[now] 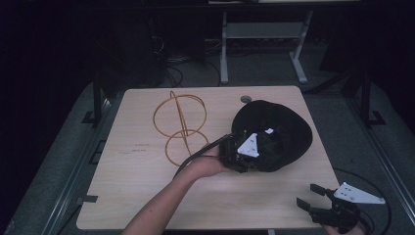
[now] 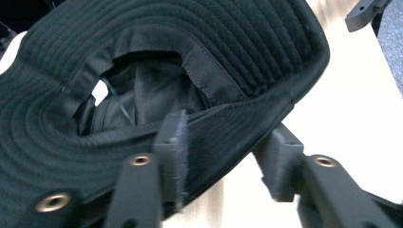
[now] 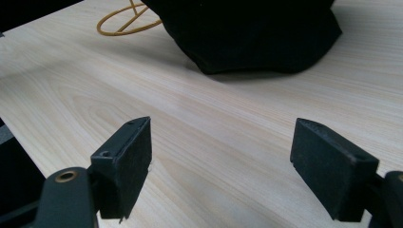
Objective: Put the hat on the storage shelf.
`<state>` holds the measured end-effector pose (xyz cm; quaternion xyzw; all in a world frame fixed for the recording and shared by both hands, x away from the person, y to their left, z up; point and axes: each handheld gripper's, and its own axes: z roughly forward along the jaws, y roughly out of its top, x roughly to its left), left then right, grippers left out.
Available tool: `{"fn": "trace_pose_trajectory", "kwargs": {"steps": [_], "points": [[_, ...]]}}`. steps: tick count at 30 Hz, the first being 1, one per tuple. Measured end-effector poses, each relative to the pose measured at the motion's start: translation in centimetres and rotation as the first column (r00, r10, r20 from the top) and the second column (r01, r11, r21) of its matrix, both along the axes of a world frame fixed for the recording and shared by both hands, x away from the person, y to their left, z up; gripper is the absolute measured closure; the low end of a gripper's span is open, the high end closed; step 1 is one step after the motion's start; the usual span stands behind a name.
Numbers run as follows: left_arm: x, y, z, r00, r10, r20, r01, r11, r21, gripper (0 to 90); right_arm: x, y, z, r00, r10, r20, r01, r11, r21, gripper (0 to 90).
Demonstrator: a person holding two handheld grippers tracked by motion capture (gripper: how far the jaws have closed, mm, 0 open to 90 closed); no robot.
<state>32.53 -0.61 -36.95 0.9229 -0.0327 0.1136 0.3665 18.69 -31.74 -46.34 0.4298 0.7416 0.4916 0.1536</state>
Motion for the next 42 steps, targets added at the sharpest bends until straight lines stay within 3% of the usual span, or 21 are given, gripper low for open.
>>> {"fn": "trace_pose_trajectory", "kwargs": {"steps": [5,14,19,22,24,25,26,27,31,34,36,37,38,40,41,42], "points": [[-0.5,0.4,-0.5,0.9999,0.012,0.000,-0.011,0.9996,-0.027,67.0,0.0,0.0,0.0,1.0000,-0.002,-0.006,0.002,1.0000,0.004,21.1],[-1.0,0.1,-1.0,0.9998,-0.004,0.018,0.004,0.9995,-0.032,83.4,0.0,0.1,0.0,1.0000,-0.005,-0.005,0.005,1.0000,0.005,21.1],[-1.2,-0.1,-1.1,0.9999,-0.011,-0.001,0.011,0.9988,-0.047,84.4,0.0,0.0,0.0,0.9999,-0.015,-0.007,0.015,0.9998,0.015,21.7],[-1.2,-0.1,-1.0,0.9994,-0.016,-0.032,0.013,0.9963,-0.085,84.6,0.3,-0.2,0.3,0.9994,-0.025,-0.023,0.027,0.9974,0.067,23.8],[-1.3,-0.1,-0.9,0.9991,-0.015,-0.040,0.011,0.9951,-0.099,84.7,0.4,-0.2,0.4,0.9994,-0.028,-0.020,0.029,0.9969,0.074,25.0],[-1.5,-0.2,-0.8,0.9986,-0.020,-0.050,0.013,0.9920,-0.126,84.7,0.8,-0.3,0.6,0.9990,-0.032,-0.030,0.036,0.9932,0.111,25.5],[-1.5,-0.2,-0.8,0.9986,-0.020,-0.050,0.013,0.9920,-0.126,84.8,0.9,-0.3,0.6,0.9988,-0.034,-0.036,0.038,0.9922,0.119,25.5],[-1.7,-0.3,-0.5,0.9975,-0.024,-0.066,0.013,0.9878,-0.155,84.8,1.1,-0.2,0.6,0.9985,-0.040,-0.038,0.044,0.9921,0.117,25.4],[-2.0,-0.3,-0.3,0.9960,-0.025,-0.086,0.008,0.9808,-0.195,84.8,1.6,0.0,0.5,0.9969,-0.054,-0.058,0.061,0.9908,0.121,25.5],[-2.2,-0.1,-0.1,0.9932,-0.032,-0.112,0.004,0.9699,-0.243,84.8,2.4,-0.1,0.1,0.9937,-0.070,-0.087,0.082,0.9859,0.146,25.5],[-2.2,0.1,-0.1,0.9908,-0.034,-0.131,-0.003,0.9629,-0.270,84.8,2.9,-0.1,0.0,0.9944,-0.062,-0.086,0.075,0.9841,0.161,25.7],[-2.2,0.1,-0.1,0.9908,-0.034,-0.131,-0.003,0.9629,-0.270,84.8,2.9,-0.1,0.0,0.9944,-0.062,-0.086,0.075,0.9841,0.161,25.7],[-2.2,0.2,-0.1,0.9880,-0.028,-0.152,-0.018,0.9551,-0.296,84.8,3.4,0.1,-0.2,0.9951,-0.045,-0.088,0.060,0.9821,0.179,25.7],[-2.1,0.3,-0.1,0.9868,-0.029,-0.160,-0.022,0.9516,-0.307,84.8,3.7,0.4,-0.3,0.9958,-0.027,-0.088,0.044,0.9789,0.199,25.7],[-2.0,0.5,-0.1,0.9834,-0.031,-0.179,-0.030,0.9452,-0.325,84.8,3.8,0.6,-0.3,0.9961,-0.020,-0.086,0.038,0.9762,0.214,25.7],[-2.0,0.5,-0.1,0.9834,-0.031,-0.179,-0.030,0.9452,-0.325,84.8,3.9,0.7,-0.2,0.9960,-0.014,-0.088,0.034,0.9726,0.230,25.9]]}}
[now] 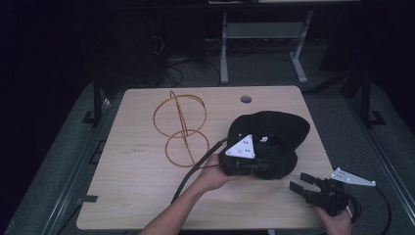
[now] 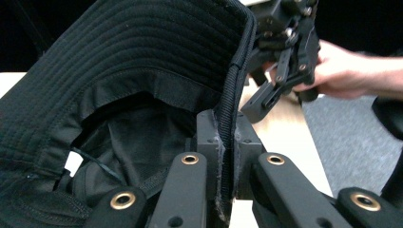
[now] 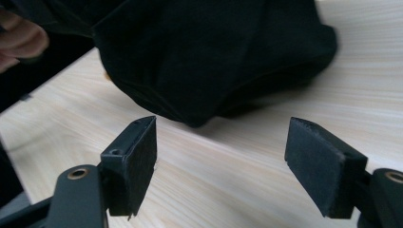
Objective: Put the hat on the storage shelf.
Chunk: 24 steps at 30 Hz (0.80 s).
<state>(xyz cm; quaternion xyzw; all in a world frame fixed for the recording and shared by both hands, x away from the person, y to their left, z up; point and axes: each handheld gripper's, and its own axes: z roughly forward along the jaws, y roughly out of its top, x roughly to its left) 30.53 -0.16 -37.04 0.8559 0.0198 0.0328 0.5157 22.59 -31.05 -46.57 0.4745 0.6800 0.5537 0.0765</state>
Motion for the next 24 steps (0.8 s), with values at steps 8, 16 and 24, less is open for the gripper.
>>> {"fn": "trace_pose_trajectory", "kwargs": {"steps": [8,16,24], "points": [[-0.3,0.5,-0.1,1.0000,-0.009,0.000,0.009,1.0000,-0.005,84.8,1.2,-0.5,-0.3,0.9998,-0.010,-0.017,0.012,0.9903,0.139,29.9],[-0.7,0.1,-0.3,0.9995,-0.033,0.004,0.032,0.9994,0.013,84.8,2.6,-0.2,-1.1,0.9968,0.040,-0.069,-0.020,0.9630,0.269,33.6],[-0.7,0.1,-0.3,0.9988,-0.049,0.006,0.049,0.9988,0.009,85.0,3.2,0.2,-1.3,0.9977,0.055,-0.040,-0.040,0.9531,0.300,59.2]]}}
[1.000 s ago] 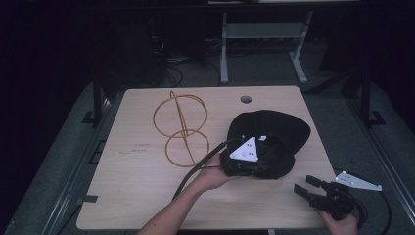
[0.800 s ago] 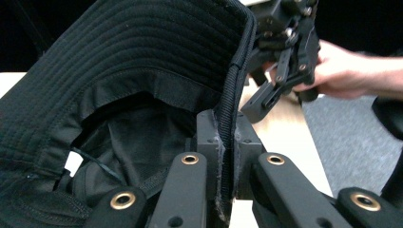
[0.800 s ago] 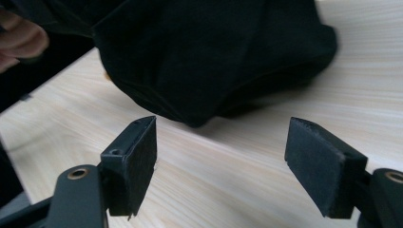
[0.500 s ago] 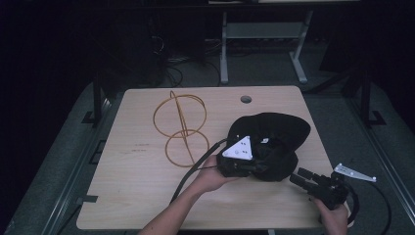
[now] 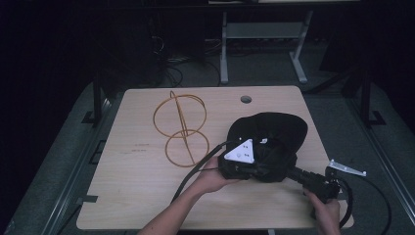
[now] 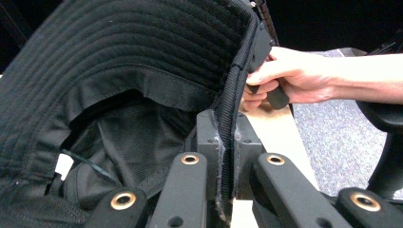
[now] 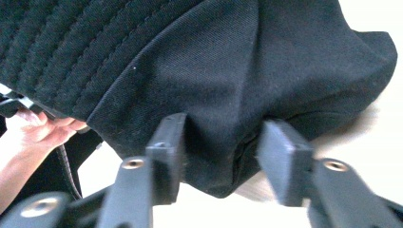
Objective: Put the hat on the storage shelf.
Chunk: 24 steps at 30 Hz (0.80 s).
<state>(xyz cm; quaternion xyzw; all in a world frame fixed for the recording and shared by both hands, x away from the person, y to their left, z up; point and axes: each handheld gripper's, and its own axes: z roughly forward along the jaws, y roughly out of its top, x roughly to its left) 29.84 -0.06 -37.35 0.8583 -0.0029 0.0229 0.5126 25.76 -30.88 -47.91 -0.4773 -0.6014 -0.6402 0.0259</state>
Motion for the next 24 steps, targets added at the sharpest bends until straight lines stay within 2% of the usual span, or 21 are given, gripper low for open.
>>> {"fn": "trace_pose_trajectory", "kwargs": {"steps": [1,4,5,7,13,17,21,22,24], "points": [[0.0,0.0,0.0,1.0000,-0.002,0.003,0.002,1.0000,0.000,85.0,0.1,0.1,0.0,0.9999,-0.007,0.015,0.007,1.0000,0.001,70.8],[0.0,-0.1,0.0,1.0000,-0.004,0.001,0.004,1.0000,-0.003,85.0,0.3,0.4,0.0,0.9995,-0.019,0.025,0.019,0.9998,0.005,81.7],[0.0,0.0,0.0,1.0000,-0.004,0.001,0.004,1.0000,-0.003,85.0,0.3,0.4,0.0,0.9995,-0.019,0.025,0.019,0.9998,0.005,81.7],[0.1,0.0,0.0,1.0000,-0.003,0.001,0.003,1.0000,-0.003,85.0,0.4,0.4,0.0,0.9988,-0.030,0.038,0.029,0.9995,0.014,88.7],[0.2,0.2,0.1,1.0000,0.007,0.001,-0.007,1.0000,-0.004,84.9,0.0,0.1,0.3,0.9970,-0.057,0.053,0.057,0.9984,-0.007,89.9],[0.1,0.3,0.1,0.9999,0.015,0.009,-0.015,0.9999,0.009,84.4,-0.3,0.2,0.8,0.9947,-0.076,0.069,0.079,0.9958,-0.047,90.0],[0.1,0.5,0.2,0.9996,0.021,0.021,-0.022,0.9996,0.018,84.5,-0.4,0.1,1.0,0.9935,-0.080,0.082,0.084,0.9951,-0.053,90.0],[0.1,0.5,0.2,0.9996,0.025,0.017,-0.025,0.9996,0.012,84.7,-0.5,0.0,1.0,0.9930,-0.082,0.084,0.086,0.9956,-0.038,90.0],[0.1,0.5,0.3,0.9995,0.025,0.019,-0.025,0.9996,0.013,84.6,-0.6,0.0,1.0,0.9924,-0.085,0.090,0.088,0.9953,-0.039,90.0]]}}
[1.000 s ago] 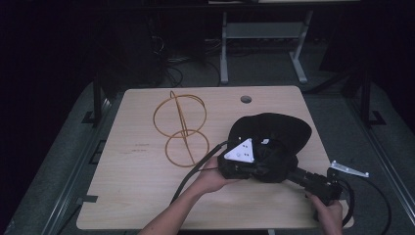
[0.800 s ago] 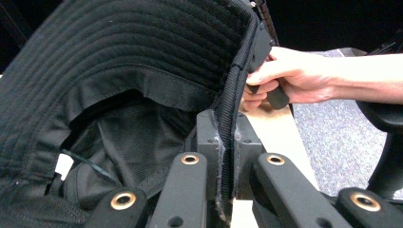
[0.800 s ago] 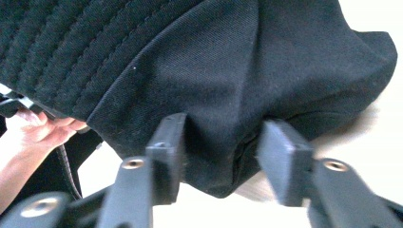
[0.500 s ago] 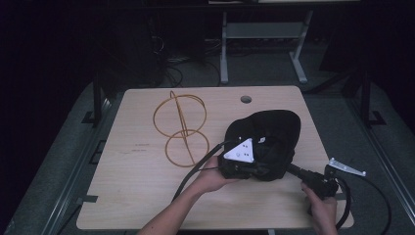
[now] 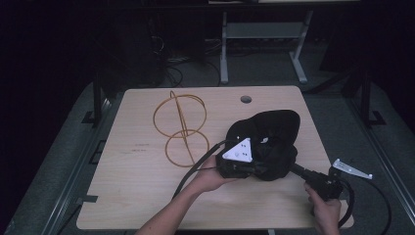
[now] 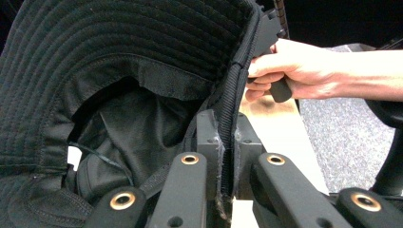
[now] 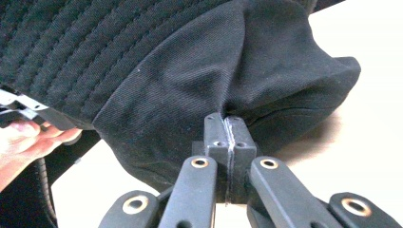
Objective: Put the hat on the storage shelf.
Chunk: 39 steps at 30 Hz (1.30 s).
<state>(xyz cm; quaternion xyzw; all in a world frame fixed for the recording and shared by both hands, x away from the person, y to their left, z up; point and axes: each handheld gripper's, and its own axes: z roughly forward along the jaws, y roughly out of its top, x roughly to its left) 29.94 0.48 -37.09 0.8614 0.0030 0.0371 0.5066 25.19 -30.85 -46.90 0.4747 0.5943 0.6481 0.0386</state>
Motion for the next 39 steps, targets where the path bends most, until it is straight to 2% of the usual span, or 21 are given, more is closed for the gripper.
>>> {"fn": "trace_pose_trajectory", "kwargs": {"steps": [7,9,13,16,20,21,27,30,31,36,39], "points": [[-0.1,0.2,0.2,0.9999,0.001,0.015,-0.001,0.9998,0.019,83.7,-0.2,-0.1,0.4,0.9998,-0.014,0.016,0.014,0.9999,0.001,90.0],[-0.1,0.3,0.3,0.9997,0.003,0.025,-0.004,0.9997,0.022,83.6,-0.4,-0.2,0.8,0.9992,-0.021,0.033,0.021,0.9997,0.012,90.0],[-0.2,0.4,0.5,0.9995,0.013,0.029,-0.014,0.9995,0.030,75.7,-0.4,-0.2,1.2,0.9984,-0.026,0.050,0.026,0.9996,0.009,90.0],[-0.3,0.6,0.6,0.9989,0.026,0.038,-0.028,0.9988,0.039,76.2,-0.5,-0.5,1.5,0.9973,-0.035,0.064,0.034,0.9993,0.017,90.0],[-0.2,0.7,0.7,0.9984,0.042,0.038,-0.043,0.9984,0.037,71.3,-0.6,-0.7,1.9,0.9963,-0.037,0.078,0.036,0.9992,0.013,90.0],[-0.2,0.7,0.8,0.9977,0.052,0.042,-0.054,0.9976,0.044,69.8,-0.7,-0.8,2.3,0.9951,-0.040,0.090,0.041,0.9991,-0.005,90.0],[-0.5,0.9,1.0,0.9948,0.089,0.050,-0.092,0.9929,0.075,60.6,-0.7,-1.1,3.4,0.9930,-0.034,0.113,0.039,0.9981,-0.047,90.0],[-0.5,1.2,1.1,0.9938,0.102,0.046,-0.105,0.9918,0.073,59.3,-0.7,-1.1,3.9,0.9929,-0.029,0.115,0.036,0.9975,-0.061,90.0],[-0.4,1.5,1.1,0.9932,0.110,0.038,-0.113,0.9915,0.066,58.7,-0.8,-1.1,4.3,0.9923,-0.026,0.121,0.036,0.9961,-0.081,90.0],[-0.5,2.2,1.1,0.9916,0.124,0.037,-0.126,0.9894,0.071,58.1,-0.8,-1.2,5.2,0.9906,-0.018,0.136,0.033,0.9932,-0.112,90.0],[-0.6,2.7,1.1,0.9903,0.135,0.032,-0.137,0.9881,0.070,57.1,-0.7,-1.2,6.0,0.9893,-0.008,0.145,0.030,0.9886,-0.147,90.0]]}}
